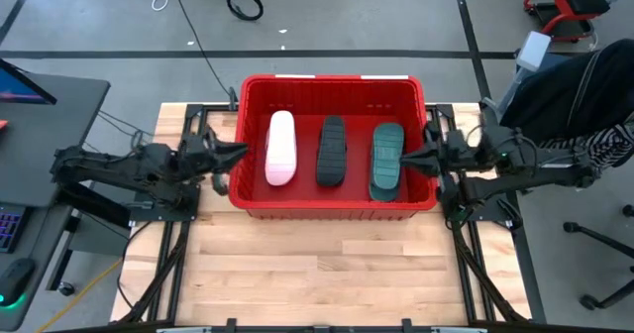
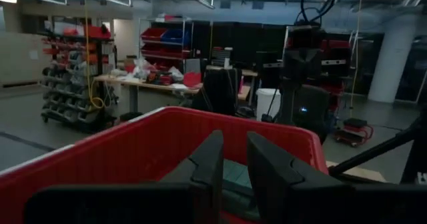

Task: Pick and place slides into bin
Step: Return to Home Position

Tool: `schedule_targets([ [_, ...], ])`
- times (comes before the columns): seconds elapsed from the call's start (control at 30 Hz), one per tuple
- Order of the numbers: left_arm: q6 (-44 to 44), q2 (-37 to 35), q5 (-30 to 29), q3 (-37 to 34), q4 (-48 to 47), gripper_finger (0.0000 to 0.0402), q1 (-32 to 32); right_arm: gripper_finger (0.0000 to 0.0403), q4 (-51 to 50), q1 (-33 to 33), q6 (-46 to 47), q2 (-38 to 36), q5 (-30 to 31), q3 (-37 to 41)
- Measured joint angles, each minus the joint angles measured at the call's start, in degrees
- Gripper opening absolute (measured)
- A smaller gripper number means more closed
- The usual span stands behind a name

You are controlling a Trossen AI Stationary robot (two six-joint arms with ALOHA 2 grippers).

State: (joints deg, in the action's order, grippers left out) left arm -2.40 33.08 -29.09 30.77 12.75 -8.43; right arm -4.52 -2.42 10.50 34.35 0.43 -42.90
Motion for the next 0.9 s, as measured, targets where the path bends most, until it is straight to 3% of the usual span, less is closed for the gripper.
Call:
schedule_targets([
  [0.13, 0.4, -7.0, -0.3, -1.7, -5.5, 0.0077, 0.0, 0.003, 3.0, 0.0, -0.9, -6.5, 0.0, 4.2],
  [0.5, -5.3, -20.2, 1.1, -17.7, -2.1, 0.0068, 0.0, 0.0029, 16.8, 0.0, 0.4, -21.4, 0.9, 18.7],
  [0.73, -4.9, -32.5, 17.2, -29.6, 17.1, 0.0071, 0.0, 0.0028, 16.9, 0.0, 3.3, -33.7, -3.2, 27.2],
  [0.9, -4.6, -31.8, 20.4, -30.3, 15.0, 0.0078, 0.0, 0.003, 20.1, 0.0, 3.6, -33.4, -1.8, 31.7],
])
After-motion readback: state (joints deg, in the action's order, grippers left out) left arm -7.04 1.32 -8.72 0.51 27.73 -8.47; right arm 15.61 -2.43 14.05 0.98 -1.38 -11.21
